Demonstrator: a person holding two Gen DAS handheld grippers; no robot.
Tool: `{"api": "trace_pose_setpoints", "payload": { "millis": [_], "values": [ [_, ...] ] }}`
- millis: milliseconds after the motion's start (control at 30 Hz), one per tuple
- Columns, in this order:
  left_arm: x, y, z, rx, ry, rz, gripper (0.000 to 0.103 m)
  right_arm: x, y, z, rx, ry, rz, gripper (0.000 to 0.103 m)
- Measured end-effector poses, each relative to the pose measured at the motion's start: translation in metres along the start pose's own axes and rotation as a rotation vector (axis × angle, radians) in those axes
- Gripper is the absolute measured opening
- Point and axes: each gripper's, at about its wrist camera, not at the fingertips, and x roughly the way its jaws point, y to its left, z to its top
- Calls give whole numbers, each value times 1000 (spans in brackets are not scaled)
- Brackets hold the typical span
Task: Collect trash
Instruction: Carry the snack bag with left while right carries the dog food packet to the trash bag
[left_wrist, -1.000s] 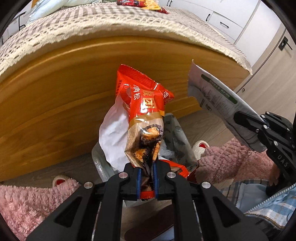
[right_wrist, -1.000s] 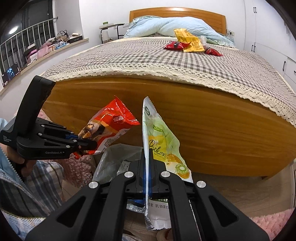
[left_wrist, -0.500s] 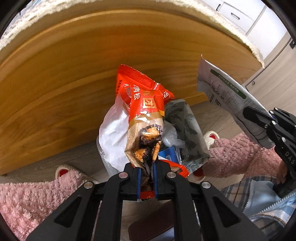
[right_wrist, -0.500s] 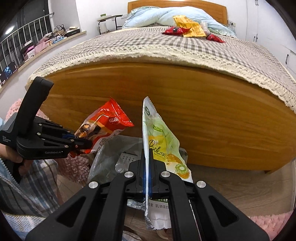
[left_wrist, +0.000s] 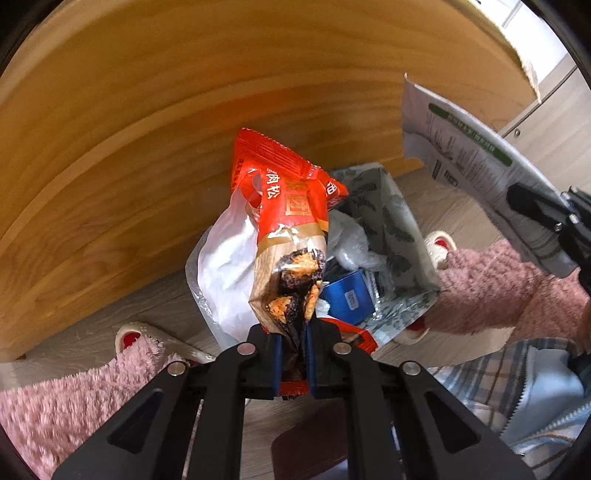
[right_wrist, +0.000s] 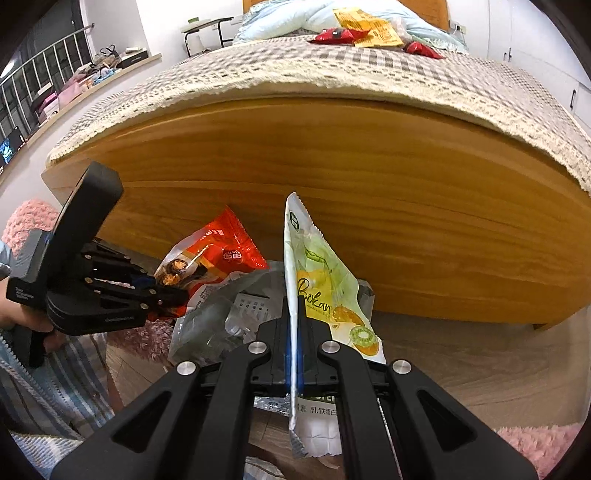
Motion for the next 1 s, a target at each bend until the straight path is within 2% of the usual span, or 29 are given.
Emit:
{"api": "trace_pose_setpoints", "payload": {
  "millis": [500,767,1000],
  "values": [
    [43,1,1,43,93,45,7,9,-10,10,19,27,4,2],
    [56,3,-1,39,152,34,7,18,-24,8,72,59,-8,2],
    [64,-8,2,69,179,-10,8,26,-23,11,59,87,41,2]
  ]
}}
